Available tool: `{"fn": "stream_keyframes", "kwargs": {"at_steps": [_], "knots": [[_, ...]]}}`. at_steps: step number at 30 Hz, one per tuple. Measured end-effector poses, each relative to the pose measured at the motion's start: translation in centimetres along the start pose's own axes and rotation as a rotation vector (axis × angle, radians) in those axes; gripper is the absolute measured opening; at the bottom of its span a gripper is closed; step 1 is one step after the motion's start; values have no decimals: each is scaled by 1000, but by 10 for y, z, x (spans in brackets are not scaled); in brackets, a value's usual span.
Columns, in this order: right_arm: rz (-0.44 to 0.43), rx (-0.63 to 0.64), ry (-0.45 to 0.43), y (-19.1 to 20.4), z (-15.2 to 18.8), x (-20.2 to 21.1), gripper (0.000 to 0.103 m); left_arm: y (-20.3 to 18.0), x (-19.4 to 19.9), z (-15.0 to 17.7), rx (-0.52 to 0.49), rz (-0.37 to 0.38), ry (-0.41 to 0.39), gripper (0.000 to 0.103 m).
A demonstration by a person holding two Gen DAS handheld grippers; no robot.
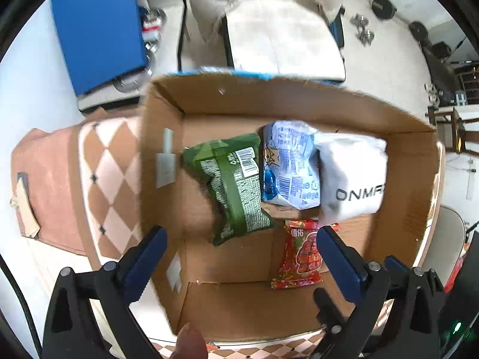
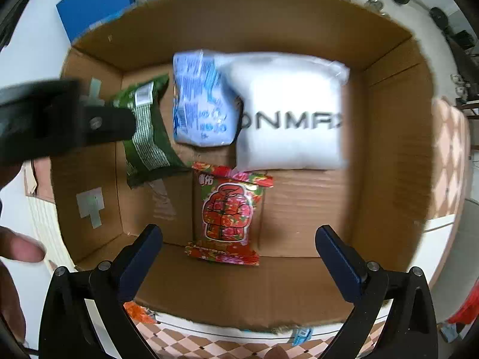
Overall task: Organize soft objects
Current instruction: 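Grasp orange snack bag with left gripper while right gripper grasps silver sponge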
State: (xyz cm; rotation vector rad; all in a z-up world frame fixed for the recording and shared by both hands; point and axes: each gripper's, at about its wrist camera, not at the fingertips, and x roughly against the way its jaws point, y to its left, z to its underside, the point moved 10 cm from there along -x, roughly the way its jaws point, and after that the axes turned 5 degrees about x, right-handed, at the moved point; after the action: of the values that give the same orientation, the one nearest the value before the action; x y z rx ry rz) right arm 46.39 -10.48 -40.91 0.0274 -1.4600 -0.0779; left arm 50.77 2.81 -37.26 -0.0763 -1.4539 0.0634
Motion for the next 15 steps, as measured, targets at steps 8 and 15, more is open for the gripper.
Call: {"fn": "stream_keyframes", "kwargs": {"at_steps": [8, 15], "knots": [[32, 12, -124, -13, 22, 55, 103, 13, 54, 37, 1, -17, -169, 102], [42, 56, -263, -9, 57, 89, 103, 35, 79, 87, 50, -36, -272, 102]]}}
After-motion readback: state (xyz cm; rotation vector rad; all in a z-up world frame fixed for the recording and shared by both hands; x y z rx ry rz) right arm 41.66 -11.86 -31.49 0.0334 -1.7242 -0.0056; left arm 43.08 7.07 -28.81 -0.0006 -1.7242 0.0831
